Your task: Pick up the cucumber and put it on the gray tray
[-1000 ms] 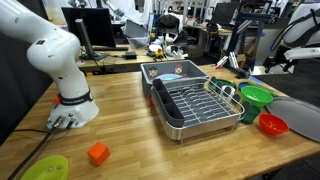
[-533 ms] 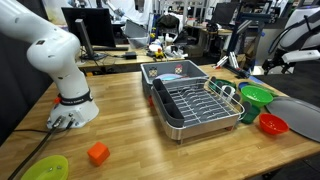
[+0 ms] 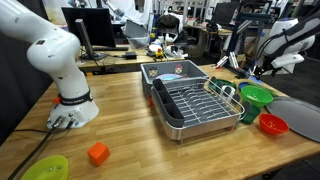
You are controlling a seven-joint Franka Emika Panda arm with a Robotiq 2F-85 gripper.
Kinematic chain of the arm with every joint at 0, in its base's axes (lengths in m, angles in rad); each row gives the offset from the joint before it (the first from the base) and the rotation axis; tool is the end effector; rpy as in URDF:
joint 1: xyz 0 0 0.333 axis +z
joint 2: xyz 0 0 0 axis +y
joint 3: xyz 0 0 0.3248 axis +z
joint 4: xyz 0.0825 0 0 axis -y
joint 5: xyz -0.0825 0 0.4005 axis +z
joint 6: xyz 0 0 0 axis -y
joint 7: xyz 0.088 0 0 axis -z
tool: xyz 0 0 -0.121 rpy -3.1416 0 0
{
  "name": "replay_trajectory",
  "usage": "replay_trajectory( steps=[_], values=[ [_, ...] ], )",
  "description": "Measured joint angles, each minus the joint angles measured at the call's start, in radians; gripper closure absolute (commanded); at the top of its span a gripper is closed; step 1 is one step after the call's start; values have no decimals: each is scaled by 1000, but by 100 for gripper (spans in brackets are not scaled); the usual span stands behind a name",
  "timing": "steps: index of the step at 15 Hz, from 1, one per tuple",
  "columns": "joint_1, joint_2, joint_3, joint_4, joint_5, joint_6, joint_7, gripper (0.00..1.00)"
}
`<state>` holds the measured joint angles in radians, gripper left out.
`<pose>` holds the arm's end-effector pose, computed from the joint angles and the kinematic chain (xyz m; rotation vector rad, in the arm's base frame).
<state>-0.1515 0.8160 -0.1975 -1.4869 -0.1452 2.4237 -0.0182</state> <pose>0.7124 -0.2346 0.1888 2.8690 -0.2250 0.1216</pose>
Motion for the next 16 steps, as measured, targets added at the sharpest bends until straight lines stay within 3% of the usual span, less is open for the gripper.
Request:
replay_trajectory(
  steps=[8, 16],
  values=[
    [-31, 187, 4, 242, 0, -118, -75, 0],
    [-54, 295, 25, 415, 2, -227, -108, 0]
  ],
)
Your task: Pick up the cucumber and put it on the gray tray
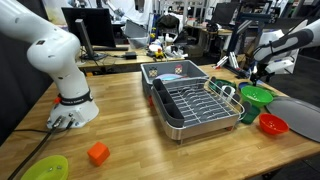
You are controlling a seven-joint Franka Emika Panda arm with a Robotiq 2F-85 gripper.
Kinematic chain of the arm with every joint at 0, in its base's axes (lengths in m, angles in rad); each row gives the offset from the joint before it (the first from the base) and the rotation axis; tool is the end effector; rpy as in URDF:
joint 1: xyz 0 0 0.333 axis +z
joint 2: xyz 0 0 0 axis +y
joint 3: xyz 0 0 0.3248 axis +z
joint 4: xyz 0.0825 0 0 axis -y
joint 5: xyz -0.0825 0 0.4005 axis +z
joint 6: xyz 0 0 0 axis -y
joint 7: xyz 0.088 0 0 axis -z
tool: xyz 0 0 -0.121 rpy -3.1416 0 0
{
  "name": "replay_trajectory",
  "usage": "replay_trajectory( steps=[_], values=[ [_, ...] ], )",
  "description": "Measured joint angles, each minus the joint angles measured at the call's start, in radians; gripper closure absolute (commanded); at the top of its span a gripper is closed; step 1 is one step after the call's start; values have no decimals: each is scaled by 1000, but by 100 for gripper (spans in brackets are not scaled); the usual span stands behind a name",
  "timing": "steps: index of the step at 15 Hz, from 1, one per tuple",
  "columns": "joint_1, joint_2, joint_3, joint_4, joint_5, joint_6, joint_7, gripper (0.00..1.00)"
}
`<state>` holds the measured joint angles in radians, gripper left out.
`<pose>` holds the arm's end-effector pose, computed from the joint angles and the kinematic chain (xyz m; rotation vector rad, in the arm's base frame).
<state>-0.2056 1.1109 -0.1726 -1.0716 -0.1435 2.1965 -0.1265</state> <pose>0.7519 -0.2585 0.1297 2.8706 -0.1026 -0.0606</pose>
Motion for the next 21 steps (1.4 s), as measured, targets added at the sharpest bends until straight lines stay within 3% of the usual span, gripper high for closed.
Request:
replay_trajectory(
  steps=[10, 11, 13, 15, 19, 21],
  values=[
    [-22, 86, 27, 158, 3, -129, -32, 0],
    [-24, 93, 30, 170, 5, -140, -35, 7],
    [-32, 111, 41, 196, 15, -170, -43, 34],
    [-42, 131, 57, 217, 39, -204, -50, 49],
    [-67, 164, 80, 269, 98, -266, -52, 76],
    [-83, 175, 83, 299, 119, -287, -51, 78]
  ],
)
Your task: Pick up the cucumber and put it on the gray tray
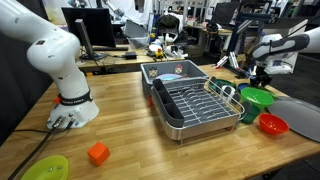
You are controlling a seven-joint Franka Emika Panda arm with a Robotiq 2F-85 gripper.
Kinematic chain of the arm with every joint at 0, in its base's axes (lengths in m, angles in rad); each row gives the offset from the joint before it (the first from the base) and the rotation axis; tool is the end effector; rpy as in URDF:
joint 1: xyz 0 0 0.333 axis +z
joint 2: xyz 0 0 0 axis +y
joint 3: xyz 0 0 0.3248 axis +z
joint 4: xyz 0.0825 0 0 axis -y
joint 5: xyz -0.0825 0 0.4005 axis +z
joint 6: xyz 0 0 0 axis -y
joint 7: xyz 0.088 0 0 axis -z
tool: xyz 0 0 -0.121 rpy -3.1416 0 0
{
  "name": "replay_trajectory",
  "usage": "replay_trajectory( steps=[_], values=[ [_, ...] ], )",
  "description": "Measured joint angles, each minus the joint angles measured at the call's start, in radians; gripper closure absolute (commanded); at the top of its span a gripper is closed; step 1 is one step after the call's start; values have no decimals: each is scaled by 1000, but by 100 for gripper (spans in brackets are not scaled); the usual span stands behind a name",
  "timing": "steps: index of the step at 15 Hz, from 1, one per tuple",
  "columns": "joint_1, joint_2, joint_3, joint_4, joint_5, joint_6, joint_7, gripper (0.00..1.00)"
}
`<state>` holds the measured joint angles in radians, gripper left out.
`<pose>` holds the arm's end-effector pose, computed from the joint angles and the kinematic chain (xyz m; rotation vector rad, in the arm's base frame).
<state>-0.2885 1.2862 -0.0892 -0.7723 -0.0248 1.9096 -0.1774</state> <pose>0.7510 -0.2669 0.0994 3.0549 -0.2028 -0.2610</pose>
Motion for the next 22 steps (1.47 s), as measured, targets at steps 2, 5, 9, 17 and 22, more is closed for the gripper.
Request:
replay_trajectory(
  steps=[2, 5, 9, 17, 22],
  values=[
    [-16, 12, 1, 27, 15, -4, 1, 81],
    [-33, 11, 3, 59, 36, -4, 3, 81],
    [-47, 0, 7, 103, 67, -5, 6, 81],
    [-113, -40, 3, 113, 76, 4, 91, 81],
    [-123, -79, 8, 42, 133, 58, 226, 81]
  ],
)
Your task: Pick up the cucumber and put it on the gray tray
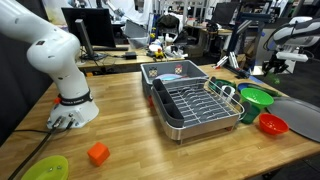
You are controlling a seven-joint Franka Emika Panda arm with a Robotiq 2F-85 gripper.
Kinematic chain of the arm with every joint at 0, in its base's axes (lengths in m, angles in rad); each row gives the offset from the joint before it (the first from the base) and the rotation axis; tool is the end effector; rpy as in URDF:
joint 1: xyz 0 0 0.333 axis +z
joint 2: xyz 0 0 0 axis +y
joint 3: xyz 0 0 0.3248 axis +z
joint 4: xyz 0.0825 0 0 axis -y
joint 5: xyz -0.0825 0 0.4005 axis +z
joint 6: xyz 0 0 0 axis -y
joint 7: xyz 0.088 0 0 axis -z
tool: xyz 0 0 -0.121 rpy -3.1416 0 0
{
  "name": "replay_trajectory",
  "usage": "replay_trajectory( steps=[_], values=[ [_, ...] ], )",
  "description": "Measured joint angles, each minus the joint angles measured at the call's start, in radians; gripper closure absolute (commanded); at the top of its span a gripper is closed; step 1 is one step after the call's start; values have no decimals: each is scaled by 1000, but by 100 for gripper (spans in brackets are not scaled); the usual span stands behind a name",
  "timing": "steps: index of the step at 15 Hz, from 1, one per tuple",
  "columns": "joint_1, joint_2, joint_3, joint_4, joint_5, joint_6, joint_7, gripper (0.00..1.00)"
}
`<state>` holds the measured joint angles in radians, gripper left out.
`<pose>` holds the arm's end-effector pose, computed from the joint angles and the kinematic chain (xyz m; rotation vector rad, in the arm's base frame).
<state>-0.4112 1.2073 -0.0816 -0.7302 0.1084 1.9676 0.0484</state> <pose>0.7482 -0.3554 0.1876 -3.0154 0.8147 -0.0575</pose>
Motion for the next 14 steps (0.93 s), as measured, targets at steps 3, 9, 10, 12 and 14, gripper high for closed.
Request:
replay_trajectory(
  steps=[3, 9, 10, 12, 14],
  values=[
    [19, -28, 9, -123, 39, 96, 101, 81],
    [69, -117, 12, -397, 93, 338, 284, 81],
    [75, -141, 12, -447, 99, 384, 307, 81],
    [86, -190, 11, -552, 109, 477, 350, 81],
    [102, -241, 7, -657, 128, 569, 385, 81]
  ],
)
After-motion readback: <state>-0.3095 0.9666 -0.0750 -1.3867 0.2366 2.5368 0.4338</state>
